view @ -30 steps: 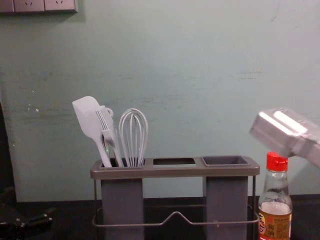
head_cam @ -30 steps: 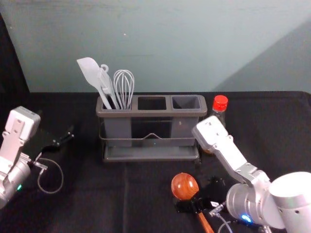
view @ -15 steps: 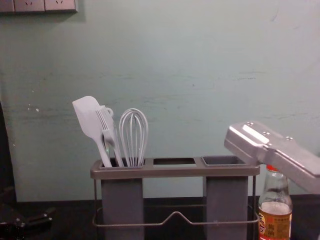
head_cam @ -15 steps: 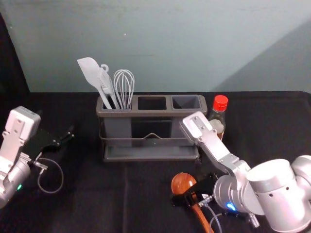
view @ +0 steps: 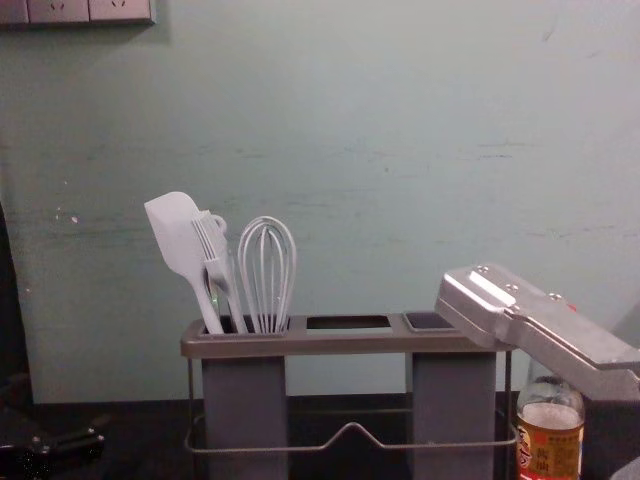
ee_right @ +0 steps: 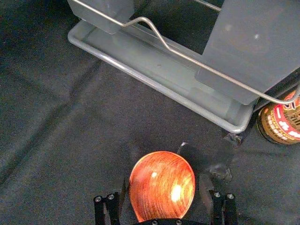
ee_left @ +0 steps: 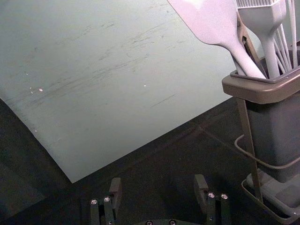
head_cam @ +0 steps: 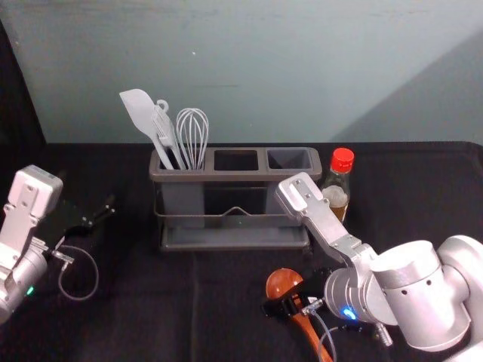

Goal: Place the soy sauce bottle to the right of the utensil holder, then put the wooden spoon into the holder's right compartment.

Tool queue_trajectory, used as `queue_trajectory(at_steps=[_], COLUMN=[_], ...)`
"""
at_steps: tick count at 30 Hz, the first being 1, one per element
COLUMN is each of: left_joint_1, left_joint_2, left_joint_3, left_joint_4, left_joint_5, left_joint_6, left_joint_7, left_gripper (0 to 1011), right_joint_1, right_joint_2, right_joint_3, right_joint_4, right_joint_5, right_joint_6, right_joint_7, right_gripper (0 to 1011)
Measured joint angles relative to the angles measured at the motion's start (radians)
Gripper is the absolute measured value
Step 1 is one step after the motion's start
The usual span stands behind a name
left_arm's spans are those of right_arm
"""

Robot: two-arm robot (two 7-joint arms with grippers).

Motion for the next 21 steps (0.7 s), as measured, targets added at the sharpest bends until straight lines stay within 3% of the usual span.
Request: queue_trajectory(at_steps=[21], left_joint_1=[0.000], left_joint_2=[0.000], left_joint_3=[0.000], left_joint_4=[0.000], left_joint_5=[0.000], left_joint_6=[0.000], left_joint_7=[0.000], left_gripper=[1011], right_joint_1=[0.004], right_joint_2=[-0.026], right_joint_3=[0.004], right_joint_4=[0.022], right_joint_5=[-0.045], right_joint_6=[-0.001], right_joint_7=[0.029], right_gripper=[1003])
